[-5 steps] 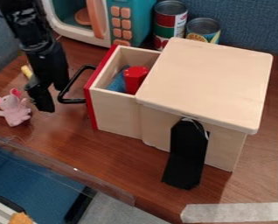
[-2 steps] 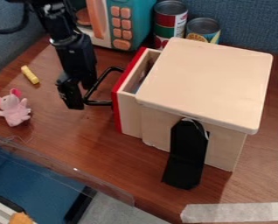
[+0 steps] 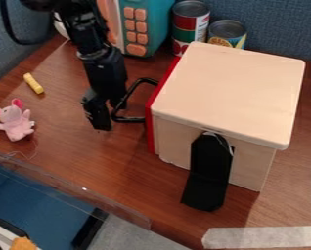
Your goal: Close the drawer
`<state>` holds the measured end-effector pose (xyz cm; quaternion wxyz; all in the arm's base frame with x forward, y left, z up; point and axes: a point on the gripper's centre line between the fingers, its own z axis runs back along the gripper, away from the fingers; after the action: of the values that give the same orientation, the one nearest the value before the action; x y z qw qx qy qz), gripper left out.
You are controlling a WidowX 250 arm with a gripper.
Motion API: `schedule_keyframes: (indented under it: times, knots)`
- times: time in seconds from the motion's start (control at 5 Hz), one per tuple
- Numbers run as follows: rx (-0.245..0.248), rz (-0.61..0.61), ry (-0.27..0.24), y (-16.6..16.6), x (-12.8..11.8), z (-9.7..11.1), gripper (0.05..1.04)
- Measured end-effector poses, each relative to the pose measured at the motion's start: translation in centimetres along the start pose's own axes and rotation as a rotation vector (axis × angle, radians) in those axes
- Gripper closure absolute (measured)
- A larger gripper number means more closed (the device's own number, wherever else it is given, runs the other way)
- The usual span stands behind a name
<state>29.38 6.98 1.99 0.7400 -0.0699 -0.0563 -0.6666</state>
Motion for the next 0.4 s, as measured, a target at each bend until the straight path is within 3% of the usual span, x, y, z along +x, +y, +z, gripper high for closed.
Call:
schedule_keyframes:
  times: [0.4]
  knots:
    - [-0.024,-0.009,-0.035,-0.46,1.32,-0.42,0.083]
